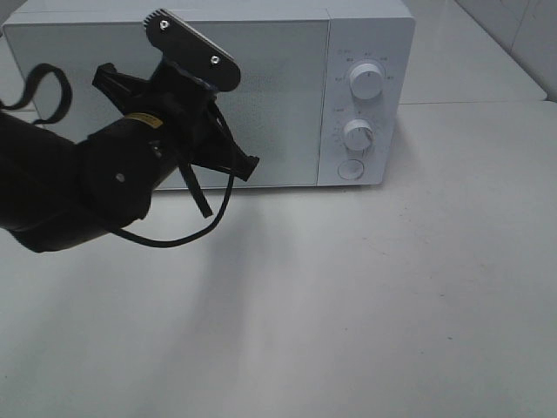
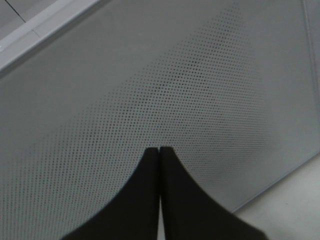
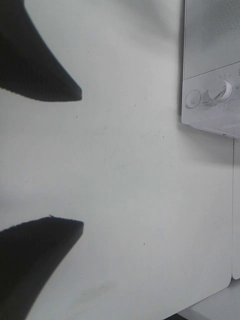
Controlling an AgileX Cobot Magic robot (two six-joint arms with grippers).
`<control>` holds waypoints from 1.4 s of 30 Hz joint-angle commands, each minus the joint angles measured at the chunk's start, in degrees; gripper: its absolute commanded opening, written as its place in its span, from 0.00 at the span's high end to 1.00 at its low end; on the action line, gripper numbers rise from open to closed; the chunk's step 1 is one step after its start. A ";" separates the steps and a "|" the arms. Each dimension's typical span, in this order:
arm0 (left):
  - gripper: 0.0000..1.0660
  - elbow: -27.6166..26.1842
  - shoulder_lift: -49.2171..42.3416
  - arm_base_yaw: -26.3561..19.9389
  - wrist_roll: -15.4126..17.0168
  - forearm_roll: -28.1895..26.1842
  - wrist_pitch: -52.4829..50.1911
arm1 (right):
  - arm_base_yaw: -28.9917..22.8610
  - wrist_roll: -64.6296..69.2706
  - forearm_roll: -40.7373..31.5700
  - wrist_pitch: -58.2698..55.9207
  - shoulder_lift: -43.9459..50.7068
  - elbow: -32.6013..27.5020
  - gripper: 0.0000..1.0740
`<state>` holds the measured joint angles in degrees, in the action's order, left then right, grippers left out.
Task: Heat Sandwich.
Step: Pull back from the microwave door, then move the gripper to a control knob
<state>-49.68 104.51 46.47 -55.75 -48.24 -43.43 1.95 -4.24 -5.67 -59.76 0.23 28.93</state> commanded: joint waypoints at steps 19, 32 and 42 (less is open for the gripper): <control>1.00 7.16 -24.52 -3.67 30.48 20.05 38.45 | -0.11 0.46 0.23 0.29 1.49 -0.11 0.40; 0.57 7.16 -36.84 -16.50 60.56 46.58 63.48 | -0.11 0.46 0.23 0.29 1.49 -0.11 0.40; 0.45 7.16 -45.55 -35.29 58.50 48.24 78.55 | -0.11 0.46 0.23 0.29 1.49 -0.11 0.40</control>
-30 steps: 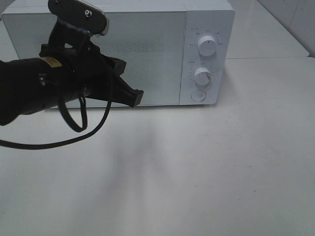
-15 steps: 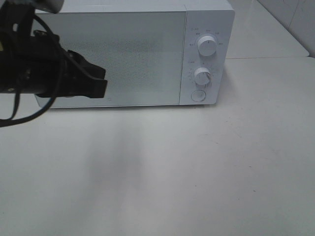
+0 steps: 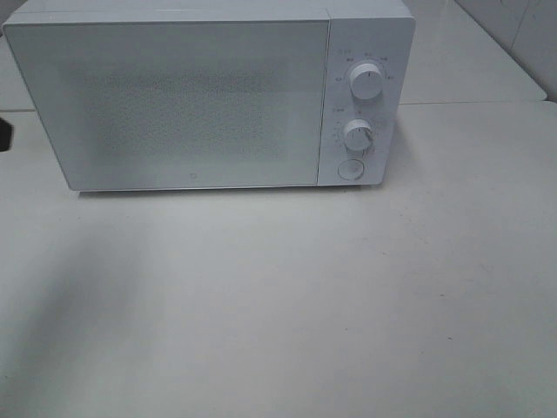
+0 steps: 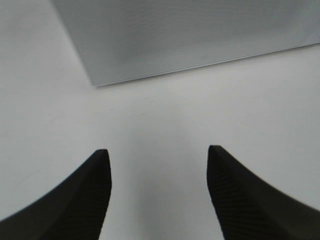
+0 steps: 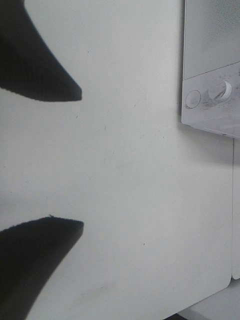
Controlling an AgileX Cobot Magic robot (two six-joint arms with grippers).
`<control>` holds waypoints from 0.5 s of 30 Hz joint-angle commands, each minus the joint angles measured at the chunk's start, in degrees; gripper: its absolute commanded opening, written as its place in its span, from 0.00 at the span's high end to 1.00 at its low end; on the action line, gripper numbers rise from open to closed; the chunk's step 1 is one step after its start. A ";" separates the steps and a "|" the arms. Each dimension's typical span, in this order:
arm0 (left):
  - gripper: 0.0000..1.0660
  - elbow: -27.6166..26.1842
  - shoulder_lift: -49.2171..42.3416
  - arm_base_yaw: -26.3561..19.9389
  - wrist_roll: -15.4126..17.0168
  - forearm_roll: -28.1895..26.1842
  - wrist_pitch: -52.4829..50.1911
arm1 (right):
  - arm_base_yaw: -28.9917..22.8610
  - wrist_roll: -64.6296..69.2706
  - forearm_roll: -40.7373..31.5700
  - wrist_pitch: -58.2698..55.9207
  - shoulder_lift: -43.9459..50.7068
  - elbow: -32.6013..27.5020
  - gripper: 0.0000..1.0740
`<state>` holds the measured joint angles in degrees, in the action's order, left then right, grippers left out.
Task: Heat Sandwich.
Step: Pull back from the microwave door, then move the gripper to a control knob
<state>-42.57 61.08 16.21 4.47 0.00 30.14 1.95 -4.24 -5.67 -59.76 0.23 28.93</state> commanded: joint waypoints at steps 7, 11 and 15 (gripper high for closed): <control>0.18 0.06 -8.37 -21.03 -5.16 -0.34 19.14 | -0.11 0.46 0.23 0.29 1.49 -0.11 0.40; 0.18 0.29 -13.06 -24.69 -7.45 -0.92 24.35 | -0.11 0.46 0.23 0.29 1.49 -0.11 0.40; 0.18 1.32 -19.31 -24.87 -7.45 -1.66 25.44 | -0.11 0.46 0.23 0.29 1.49 -0.11 0.40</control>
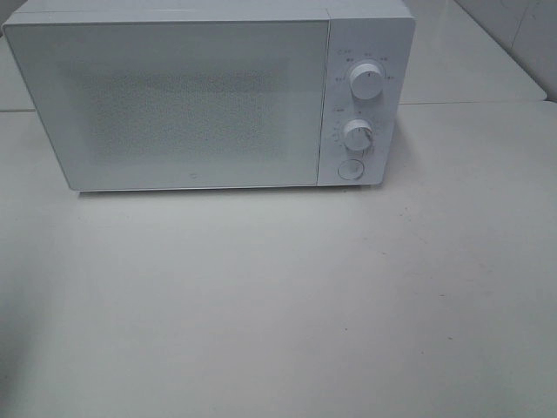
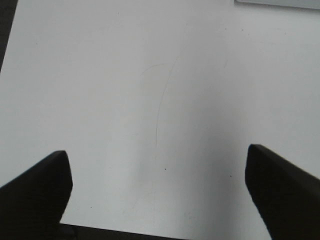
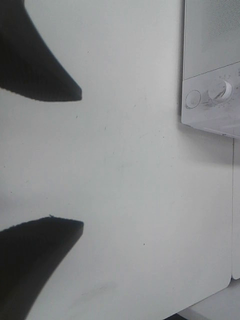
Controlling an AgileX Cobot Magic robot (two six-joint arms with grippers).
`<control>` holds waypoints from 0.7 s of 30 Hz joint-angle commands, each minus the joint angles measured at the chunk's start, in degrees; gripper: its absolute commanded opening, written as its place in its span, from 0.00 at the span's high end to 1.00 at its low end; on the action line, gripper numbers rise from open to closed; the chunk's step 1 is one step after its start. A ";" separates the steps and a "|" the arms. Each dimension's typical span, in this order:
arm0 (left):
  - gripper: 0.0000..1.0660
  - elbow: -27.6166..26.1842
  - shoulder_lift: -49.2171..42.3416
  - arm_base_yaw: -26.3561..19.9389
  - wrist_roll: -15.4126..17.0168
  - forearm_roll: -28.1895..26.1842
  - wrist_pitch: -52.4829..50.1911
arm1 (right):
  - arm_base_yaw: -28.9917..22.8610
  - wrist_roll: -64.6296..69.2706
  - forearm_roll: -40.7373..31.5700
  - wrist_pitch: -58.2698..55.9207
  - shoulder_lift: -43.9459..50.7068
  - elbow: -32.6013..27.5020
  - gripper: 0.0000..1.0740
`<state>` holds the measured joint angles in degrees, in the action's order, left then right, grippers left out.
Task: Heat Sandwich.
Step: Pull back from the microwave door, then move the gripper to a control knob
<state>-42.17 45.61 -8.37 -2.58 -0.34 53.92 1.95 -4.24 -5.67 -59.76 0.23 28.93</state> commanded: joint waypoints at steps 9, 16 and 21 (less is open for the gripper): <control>0.18 6.19 -17.30 -0.29 -0.46 -2.58 6.47 | -0.11 0.46 0.23 0.29 1.49 -0.11 0.40; 0.18 11.23 -25.55 -0.29 -0.29 -4.93 7.10 | -0.11 0.46 0.23 0.29 1.49 -0.11 0.40; 0.18 12.89 -31.57 -0.29 0.80 -5.50 7.28 | -0.11 0.46 0.23 0.29 1.49 -0.11 0.40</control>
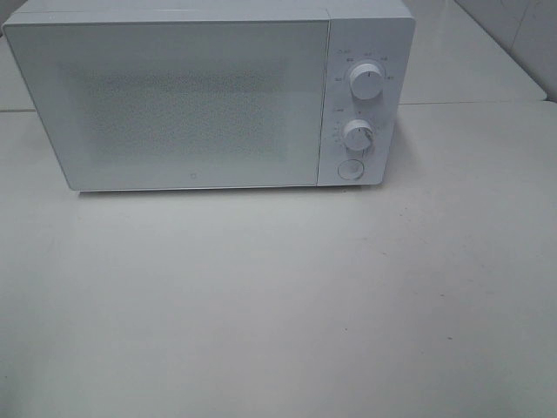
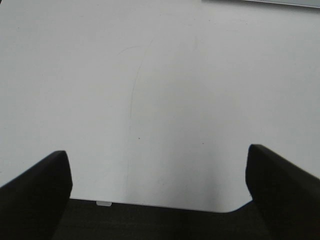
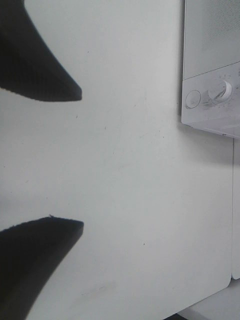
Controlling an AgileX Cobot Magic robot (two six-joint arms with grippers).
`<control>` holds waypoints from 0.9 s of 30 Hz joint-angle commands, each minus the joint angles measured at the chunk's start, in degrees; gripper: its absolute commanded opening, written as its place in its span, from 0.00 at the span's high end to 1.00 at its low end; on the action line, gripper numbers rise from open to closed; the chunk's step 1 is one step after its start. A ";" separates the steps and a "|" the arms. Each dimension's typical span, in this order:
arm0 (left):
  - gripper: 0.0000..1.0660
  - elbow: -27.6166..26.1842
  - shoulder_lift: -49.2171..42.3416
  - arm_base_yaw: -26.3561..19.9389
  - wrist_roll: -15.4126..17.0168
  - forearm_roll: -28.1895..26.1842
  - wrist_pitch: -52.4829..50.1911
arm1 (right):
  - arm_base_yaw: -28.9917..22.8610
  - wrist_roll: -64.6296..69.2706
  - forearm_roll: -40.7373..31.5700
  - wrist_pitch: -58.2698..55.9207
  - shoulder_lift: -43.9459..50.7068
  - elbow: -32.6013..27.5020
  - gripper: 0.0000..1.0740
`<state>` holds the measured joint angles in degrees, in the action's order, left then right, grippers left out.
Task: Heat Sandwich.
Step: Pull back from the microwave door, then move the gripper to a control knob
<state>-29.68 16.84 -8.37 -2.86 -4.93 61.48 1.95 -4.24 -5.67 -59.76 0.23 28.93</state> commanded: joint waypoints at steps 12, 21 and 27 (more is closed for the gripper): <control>0.20 1.55 -10.89 -0.17 1.32 -1.15 -2.18 | -0.11 0.46 0.23 0.29 1.49 -0.11 0.40; 0.21 1.55 -10.89 3.04 1.09 -1.55 -2.18 | -0.11 0.46 0.23 0.29 1.49 -0.11 0.40; 0.21 1.55 -13.46 7.45 1.09 -1.55 -2.18 | -0.11 0.46 0.23 0.29 1.49 -0.11 0.40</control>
<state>-28.19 3.84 -1.49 -1.83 -5.90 60.10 1.95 -4.24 -5.67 -59.76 0.23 28.93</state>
